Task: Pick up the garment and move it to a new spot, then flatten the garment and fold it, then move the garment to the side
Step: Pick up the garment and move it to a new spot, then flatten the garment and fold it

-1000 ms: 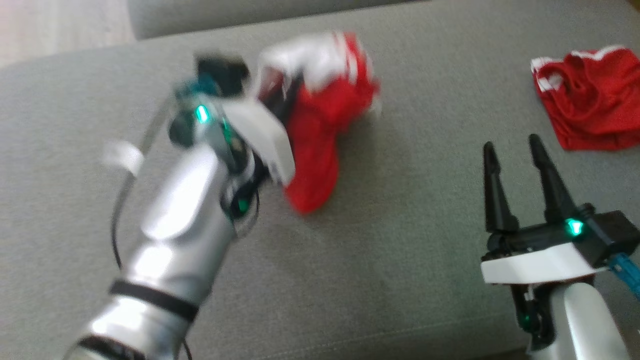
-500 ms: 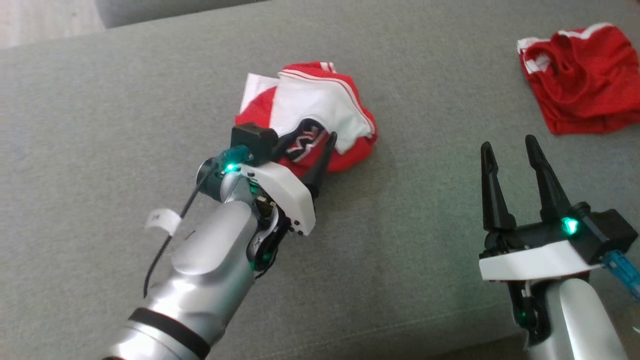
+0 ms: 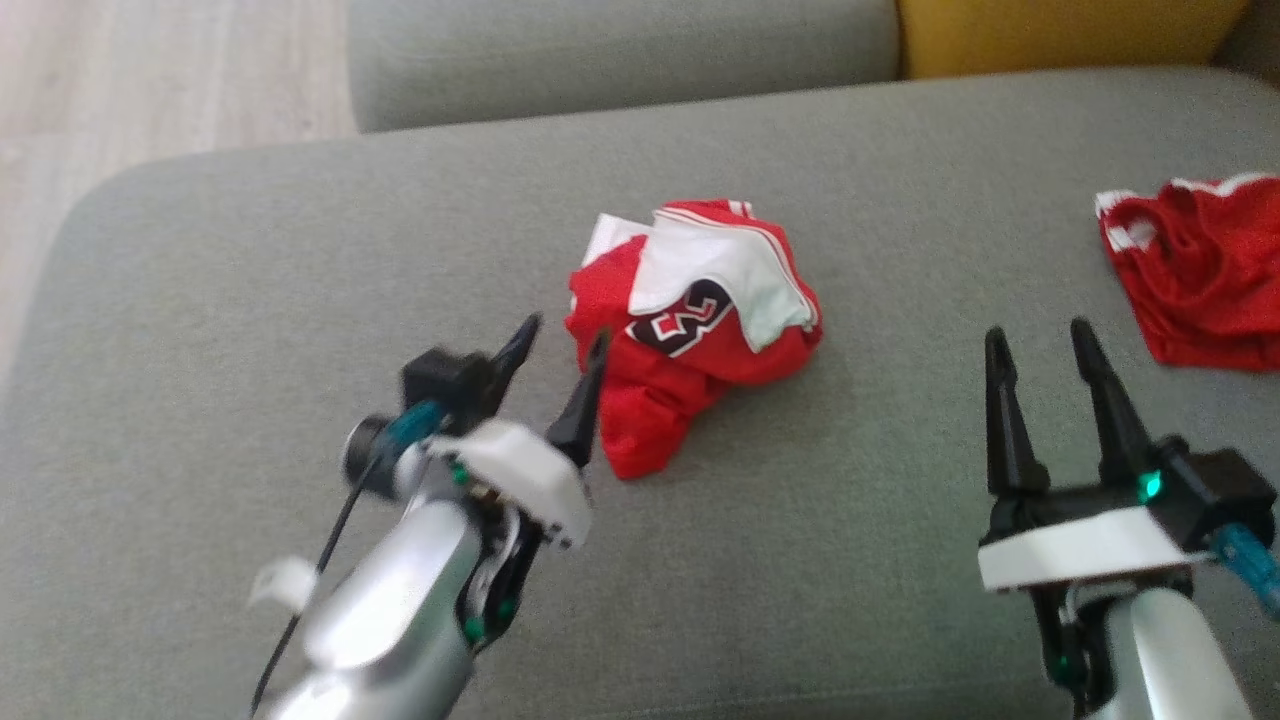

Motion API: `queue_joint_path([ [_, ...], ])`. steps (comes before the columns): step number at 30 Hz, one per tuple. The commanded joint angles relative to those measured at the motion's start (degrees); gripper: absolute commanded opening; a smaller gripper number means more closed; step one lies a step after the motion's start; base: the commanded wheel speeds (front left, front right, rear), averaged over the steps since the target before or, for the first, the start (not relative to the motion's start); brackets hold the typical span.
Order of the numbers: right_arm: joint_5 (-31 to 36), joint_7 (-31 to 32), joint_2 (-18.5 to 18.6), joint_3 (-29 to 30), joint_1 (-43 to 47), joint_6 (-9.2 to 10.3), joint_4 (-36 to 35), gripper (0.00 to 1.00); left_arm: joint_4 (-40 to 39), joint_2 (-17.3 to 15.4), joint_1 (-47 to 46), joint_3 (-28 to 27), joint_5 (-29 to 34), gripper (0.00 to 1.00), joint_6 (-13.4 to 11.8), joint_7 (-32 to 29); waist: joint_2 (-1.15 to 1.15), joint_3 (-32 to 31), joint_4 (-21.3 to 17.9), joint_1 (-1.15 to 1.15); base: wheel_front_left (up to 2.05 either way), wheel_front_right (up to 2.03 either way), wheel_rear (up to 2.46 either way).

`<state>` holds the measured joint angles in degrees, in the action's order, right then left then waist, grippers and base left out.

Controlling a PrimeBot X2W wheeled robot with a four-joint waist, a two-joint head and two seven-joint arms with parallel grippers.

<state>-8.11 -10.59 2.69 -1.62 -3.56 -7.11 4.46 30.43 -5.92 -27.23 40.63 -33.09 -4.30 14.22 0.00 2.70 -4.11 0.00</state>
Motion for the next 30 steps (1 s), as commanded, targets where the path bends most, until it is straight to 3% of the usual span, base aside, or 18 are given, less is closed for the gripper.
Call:
queue_joint_path([
  [1, -0.34, -0.21, 0.19, -1.31, -0.43, -0.37, -1.13, 1.00, -3.66, -1.58, -0.52, -3.47, 0.60, 1.00, -1.17, 0.73, 0.00, -1.91, 1.81, 0.00, 0.00, 0.00, 0.00],
  [7, -1.14, -1.81, 0.19, -1.15, 1.43, -0.37, 1.74, 1.00, -13.23, -3.46, 10.11, -9.44, 2.40, 1.00, -6.06, 0.76, 0.00, -3.04, 4.33, 0.00, 0.00, 0.00, 0.00],
  [11, -1.95, -2.86, 0.19, -0.81, 2.43, -0.37, 3.33, 1.00, -17.81, -4.29, 15.21, -12.19, 5.12, 1.00, -7.62, 0.77, 0.00, -3.06, 5.67, 0.00, 0.00, 0.00, 0.00],
  [19, -2.97, -3.98, 0.19, -0.41, 2.55, -0.37, 5.61, 1.00, -21.54, -3.66, 20.66, -16.38, 7.43, 1.00, -8.52, 0.77, 0.00, -3.08, 6.74, 0.00, 0.00, 0.00, 0.00],
  [30, -2.24, -4.33, 0.19, -0.63, 1.81, -0.37, 7.21, 1.00, -20.65, -2.50, 22.32, -18.43, 8.93, 1.00, -6.93, 0.77, 0.00, -3.37, 7.25, 0.00, 0.00, 0.00, 0.00],
])
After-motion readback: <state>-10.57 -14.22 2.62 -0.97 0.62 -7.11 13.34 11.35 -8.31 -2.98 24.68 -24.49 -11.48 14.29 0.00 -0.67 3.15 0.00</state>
